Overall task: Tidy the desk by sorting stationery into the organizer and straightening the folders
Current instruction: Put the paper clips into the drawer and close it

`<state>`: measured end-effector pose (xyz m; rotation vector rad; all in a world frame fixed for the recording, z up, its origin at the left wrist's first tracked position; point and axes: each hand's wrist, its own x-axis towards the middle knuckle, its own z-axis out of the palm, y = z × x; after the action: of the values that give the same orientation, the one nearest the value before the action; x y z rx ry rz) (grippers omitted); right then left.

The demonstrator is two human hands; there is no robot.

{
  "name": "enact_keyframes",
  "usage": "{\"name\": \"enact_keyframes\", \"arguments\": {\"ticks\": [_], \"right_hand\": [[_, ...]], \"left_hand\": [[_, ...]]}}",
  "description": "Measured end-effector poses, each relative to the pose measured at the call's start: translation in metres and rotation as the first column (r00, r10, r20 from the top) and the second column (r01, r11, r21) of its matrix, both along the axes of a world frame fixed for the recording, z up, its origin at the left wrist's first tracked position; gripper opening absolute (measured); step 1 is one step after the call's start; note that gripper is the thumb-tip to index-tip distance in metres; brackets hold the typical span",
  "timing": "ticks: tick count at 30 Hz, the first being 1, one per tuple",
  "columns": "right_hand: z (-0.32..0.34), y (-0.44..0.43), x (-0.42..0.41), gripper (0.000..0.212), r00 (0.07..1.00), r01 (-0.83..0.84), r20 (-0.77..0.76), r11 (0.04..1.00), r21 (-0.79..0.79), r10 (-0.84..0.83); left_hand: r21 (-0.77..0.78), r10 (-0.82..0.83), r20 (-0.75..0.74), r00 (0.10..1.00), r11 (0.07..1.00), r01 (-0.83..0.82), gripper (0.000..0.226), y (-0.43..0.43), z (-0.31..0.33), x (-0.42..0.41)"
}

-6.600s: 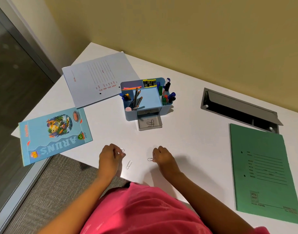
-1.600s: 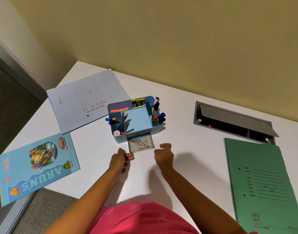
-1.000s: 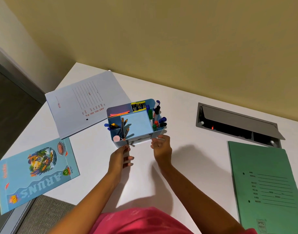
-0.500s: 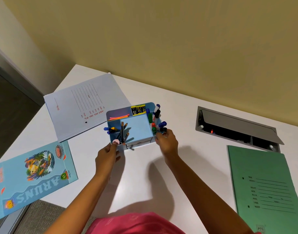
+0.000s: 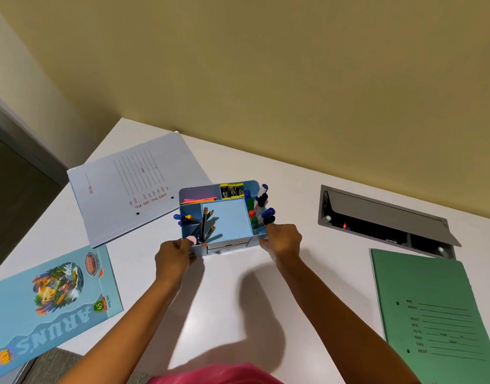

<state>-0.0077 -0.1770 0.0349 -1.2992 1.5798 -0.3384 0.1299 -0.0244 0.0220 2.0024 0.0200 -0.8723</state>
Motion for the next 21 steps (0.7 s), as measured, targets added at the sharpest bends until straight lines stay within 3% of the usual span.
{"name": "enact_keyframes", "arguments": {"ticks": [6, 8, 10, 13, 17, 21], "right_hand": [[0.007, -0.019, -0.018, 0.02, 0.993, 0.113, 0.037, 0.993, -0.044, -0.112], [0.011, -0.032, -0.02, 0.032, 0.994, 0.104, -0.021, 0.987, -0.121, -0.107], [0.015, -0.046, -0.017, 0.025, 0.989, 0.118, -0.069, 0.98, -0.161, -0.131], [0.014, -0.067, -0.01, 0.024, 0.982, 0.169, -0.064, 0.976, -0.14, -0.179], [0.007, -0.088, 0.003, 0.02, 0.973, 0.227, 0.055, 0.974, -0.009, -0.226], [0.002, -0.097, 0.029, 0.03, 0.969, 0.228, -0.057, 0.962, -0.15, -0.239]], "left_hand": [[-0.035, -0.135, 0.032, 0.99, 0.99, 0.136, 0.032, -0.046, 0.014, 0.011], [-0.054, -0.179, 0.025, 0.984, 0.982, 0.18, 0.027, -0.07, 0.017, 0.017], [-0.082, -0.207, 0.009, 0.978, 0.975, 0.207, 0.021, -0.094, 0.019, 0.024], [-0.076, -0.242, 0.006, 0.97, 0.967, 0.242, 0.022, -0.124, 0.017, 0.036], [-0.054, -0.272, 0.008, 0.962, 0.961, 0.272, 0.017, -0.151, 0.013, 0.051], [-0.048, -0.242, -0.02, 0.97, 0.969, 0.241, 0.023, -0.164, 0.005, 0.07]]}}
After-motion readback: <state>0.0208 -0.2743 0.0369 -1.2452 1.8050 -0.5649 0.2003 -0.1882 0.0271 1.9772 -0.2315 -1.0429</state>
